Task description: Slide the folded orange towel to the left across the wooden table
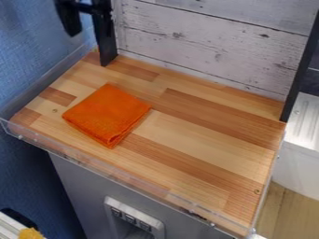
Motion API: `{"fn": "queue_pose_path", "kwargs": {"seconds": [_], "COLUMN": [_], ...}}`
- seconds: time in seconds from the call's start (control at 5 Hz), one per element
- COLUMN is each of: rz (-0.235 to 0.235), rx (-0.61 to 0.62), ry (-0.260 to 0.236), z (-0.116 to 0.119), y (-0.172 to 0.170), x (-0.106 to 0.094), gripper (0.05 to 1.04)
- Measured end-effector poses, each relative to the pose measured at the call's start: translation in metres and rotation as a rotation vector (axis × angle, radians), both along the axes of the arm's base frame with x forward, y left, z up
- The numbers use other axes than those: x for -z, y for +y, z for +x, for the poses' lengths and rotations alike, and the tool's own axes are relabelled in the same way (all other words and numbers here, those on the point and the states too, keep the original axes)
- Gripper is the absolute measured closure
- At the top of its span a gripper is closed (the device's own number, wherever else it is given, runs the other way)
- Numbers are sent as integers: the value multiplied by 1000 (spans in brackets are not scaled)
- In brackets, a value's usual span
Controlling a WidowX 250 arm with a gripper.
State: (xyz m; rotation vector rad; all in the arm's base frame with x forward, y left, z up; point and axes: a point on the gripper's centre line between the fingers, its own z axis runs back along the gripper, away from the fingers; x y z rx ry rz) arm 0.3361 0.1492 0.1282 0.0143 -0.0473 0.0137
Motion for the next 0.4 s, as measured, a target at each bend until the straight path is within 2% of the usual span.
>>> {"fn": "queue_pose_path", "kwargs": {"seconds": [0.4], "rz": [-9], "rx": [2], "ry": [38], "z": [15], "y": [-15], "x": [-3], "gripper": [85]}}
